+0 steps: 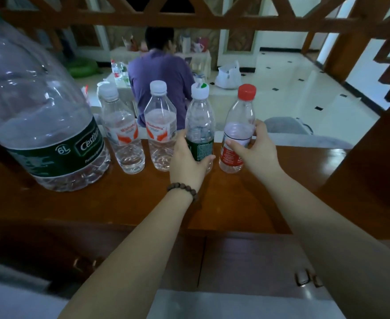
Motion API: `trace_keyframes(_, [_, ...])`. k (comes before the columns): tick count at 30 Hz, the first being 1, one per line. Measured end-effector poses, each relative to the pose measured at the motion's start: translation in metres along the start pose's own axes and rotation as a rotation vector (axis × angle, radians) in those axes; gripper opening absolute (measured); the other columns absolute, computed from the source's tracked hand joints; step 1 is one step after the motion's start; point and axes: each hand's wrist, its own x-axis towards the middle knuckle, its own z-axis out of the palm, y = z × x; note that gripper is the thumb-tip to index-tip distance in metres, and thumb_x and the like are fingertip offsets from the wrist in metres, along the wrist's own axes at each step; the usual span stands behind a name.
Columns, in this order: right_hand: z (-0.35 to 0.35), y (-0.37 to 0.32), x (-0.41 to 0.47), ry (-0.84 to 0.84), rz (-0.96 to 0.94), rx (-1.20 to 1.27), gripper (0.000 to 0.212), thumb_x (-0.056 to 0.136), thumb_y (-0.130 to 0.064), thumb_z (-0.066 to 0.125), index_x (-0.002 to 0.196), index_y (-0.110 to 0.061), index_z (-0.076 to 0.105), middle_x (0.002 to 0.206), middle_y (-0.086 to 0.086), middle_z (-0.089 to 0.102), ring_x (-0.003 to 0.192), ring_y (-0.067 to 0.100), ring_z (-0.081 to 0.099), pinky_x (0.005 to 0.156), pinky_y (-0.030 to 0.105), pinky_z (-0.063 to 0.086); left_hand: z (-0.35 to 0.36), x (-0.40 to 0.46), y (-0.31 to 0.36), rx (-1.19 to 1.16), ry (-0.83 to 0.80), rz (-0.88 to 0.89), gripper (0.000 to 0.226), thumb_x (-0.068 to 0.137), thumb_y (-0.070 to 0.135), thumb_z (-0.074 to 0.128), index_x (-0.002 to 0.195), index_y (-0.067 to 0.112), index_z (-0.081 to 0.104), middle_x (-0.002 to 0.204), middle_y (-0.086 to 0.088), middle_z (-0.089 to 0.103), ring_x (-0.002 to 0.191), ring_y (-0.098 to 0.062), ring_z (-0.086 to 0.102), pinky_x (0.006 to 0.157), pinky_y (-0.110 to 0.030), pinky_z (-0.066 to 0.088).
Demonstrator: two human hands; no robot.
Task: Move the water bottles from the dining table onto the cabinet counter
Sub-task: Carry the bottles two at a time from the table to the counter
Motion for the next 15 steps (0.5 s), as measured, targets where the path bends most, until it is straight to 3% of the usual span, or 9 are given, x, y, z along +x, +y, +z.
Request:
trace_keyframes(4, [0.005, 0.005, 0.006, 0.000, -0.004, -0.022, 0.064, 0.077, -0.034, 0.074, 0.130, -0.023, 0.041, 0.113, -0.009, 0.056, 0.101, 0.012, 0.057, 0.083, 0.027, 0.046, 0.006, 0.006, -0.006, 0.040, -0.006, -0.024, 0.085, 0.065, 0.026, 0.084, 0.134, 0.018, 0.035, 0.133, 0.000, 0.051, 0.123, -0.016, 0.048, 0.098, -0.038, 0.046])
trace_keyframes(8, [0.007, 0.008, 0.010, -0.001, -0.007, -0.041, 0.064, 0.077, -0.036, 0.074, 0.131, -0.024, 0.041, 0.121, -0.003, 0.058, 0.104, 0.013, 0.056, 0.087, 0.031, 0.048, 0.010, 0.007, -0.009, 0.067, 0.001, -0.018, 0.084, 0.064, 0.029, 0.084, 0.134, 0.019, 0.036, 0.133, 0.002, 0.050, 0.121, -0.015, 0.048, 0.093, -0.026, 0.040])
trace_keyframes(15, [0.007, 0.011, 0.012, -0.020, -0.017, -0.031, 0.067, 0.076, -0.042, 0.074, 0.132, -0.030, 0.041, 0.113, -0.014, 0.056, 0.101, 0.008, 0.056, 0.079, 0.019, 0.045, 0.013, 0.006, -0.014, 0.096, -0.006, -0.031, 0.083, 0.064, 0.041, 0.082, 0.130, 0.016, 0.039, 0.128, 0.000, 0.053, 0.117, -0.017, 0.052, 0.087, -0.026, 0.042])
